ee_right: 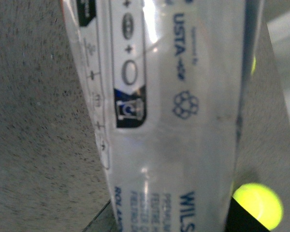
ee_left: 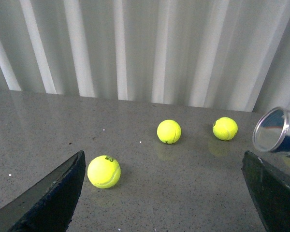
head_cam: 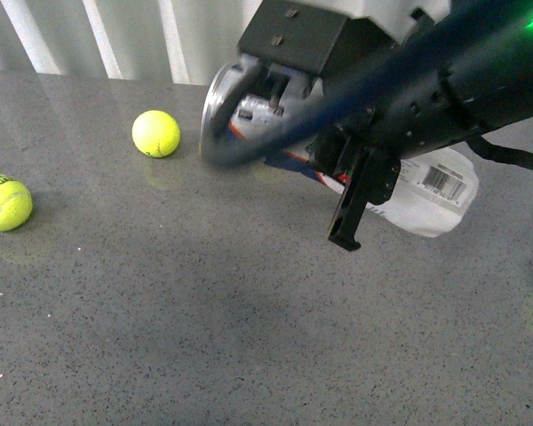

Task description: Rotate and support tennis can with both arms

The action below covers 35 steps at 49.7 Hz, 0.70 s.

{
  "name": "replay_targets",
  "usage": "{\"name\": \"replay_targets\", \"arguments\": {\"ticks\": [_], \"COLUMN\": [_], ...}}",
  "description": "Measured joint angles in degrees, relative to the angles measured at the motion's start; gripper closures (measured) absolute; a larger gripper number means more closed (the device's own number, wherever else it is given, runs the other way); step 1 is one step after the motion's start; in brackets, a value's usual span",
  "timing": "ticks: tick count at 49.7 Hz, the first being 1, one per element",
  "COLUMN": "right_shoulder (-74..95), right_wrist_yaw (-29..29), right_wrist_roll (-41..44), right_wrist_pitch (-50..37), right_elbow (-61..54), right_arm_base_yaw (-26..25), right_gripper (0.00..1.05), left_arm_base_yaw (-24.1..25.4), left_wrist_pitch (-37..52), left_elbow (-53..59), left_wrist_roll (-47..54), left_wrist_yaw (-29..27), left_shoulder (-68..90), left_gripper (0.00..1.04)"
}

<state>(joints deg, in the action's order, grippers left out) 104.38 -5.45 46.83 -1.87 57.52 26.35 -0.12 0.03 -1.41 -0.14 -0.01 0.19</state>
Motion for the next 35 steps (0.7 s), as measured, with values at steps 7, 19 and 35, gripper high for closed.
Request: {"name": "replay_targets", "arguments": {"ticks": [7,19,35], "right_shoulder": [5.57,16.87,24.90], "right_wrist_yaw": [1.95,3.56,2.49], "right_wrist_roll": [12.70,21.03,14.93], "right_wrist_pitch": [1.16,1.53,-1.27], "right_elbow": [3.74,13.60,18.71], "right_arm_base_yaw": [0.46,0.04,1.64], "right_gripper": [0.89,0.93,0.94], "left_arm_base_yaw": [0.00,0.00,0.00], "left_wrist_pitch": [0.00,0.00,0.00], "left_elbow": [0.00,0.00,0.00], "left_wrist_roll": [0.00,0.00,0.00], "left_wrist_yaw": [0.00,0.00,0.00], "left_shoulder": [0.00,0.00,0.00], "left_gripper": [0.07,0.07,0.07]}}
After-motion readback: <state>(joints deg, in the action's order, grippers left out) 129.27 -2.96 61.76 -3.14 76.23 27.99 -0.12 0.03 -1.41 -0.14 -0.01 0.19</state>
